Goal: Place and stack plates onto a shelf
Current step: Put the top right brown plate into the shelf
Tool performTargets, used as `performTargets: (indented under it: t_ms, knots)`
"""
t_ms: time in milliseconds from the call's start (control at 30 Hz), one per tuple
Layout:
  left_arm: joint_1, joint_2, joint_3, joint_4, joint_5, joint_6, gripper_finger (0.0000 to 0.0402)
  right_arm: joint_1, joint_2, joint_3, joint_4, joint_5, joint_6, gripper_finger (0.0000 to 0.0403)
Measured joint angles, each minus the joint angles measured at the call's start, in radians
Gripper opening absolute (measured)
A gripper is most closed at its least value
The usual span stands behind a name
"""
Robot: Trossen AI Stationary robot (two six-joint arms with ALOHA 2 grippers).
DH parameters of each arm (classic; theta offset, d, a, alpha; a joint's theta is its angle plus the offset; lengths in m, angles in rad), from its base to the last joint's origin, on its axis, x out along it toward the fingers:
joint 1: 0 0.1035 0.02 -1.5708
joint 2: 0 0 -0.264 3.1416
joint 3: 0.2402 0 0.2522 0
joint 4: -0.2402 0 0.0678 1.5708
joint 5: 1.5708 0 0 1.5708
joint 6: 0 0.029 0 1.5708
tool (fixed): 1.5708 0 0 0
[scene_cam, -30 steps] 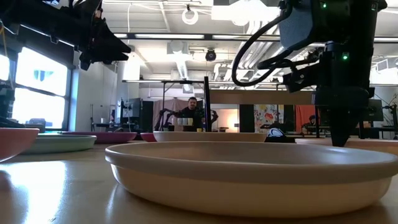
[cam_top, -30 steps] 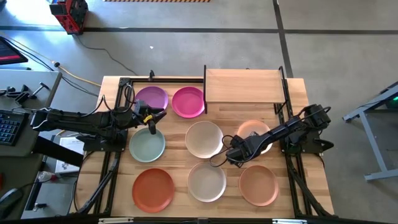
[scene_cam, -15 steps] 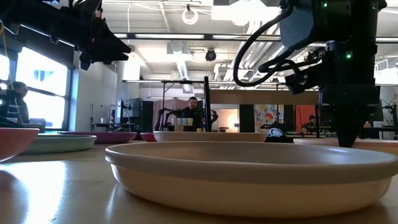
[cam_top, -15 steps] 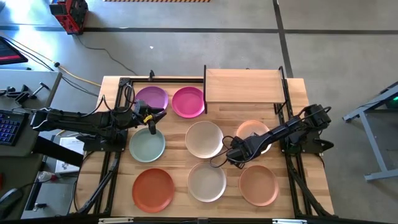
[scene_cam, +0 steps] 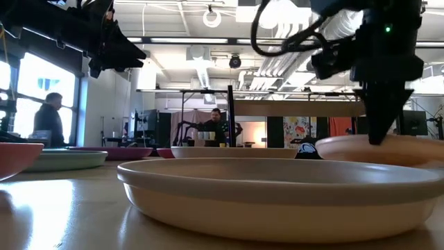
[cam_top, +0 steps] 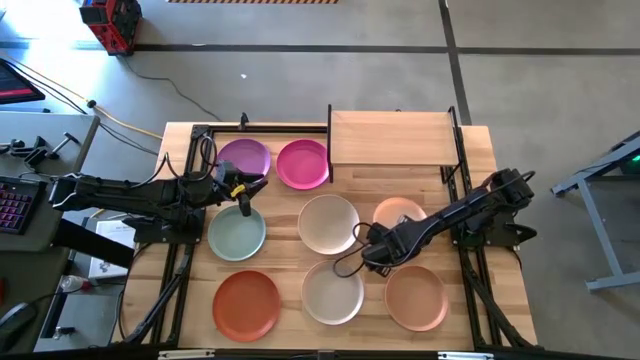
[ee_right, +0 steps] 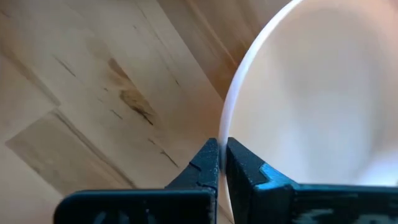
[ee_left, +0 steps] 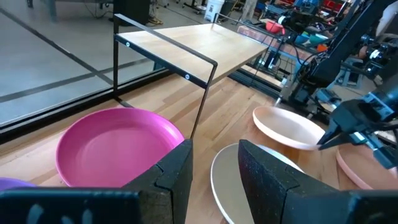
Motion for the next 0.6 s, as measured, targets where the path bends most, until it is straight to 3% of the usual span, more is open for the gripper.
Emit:
performTargets:
  t_ms: [600]
  knots:
    - [0.0,0.0,0.0,0.0,0.0,0.0,0.0117,0.019,0.0,0.18,-0.223,0.03,-0.051,0.0]
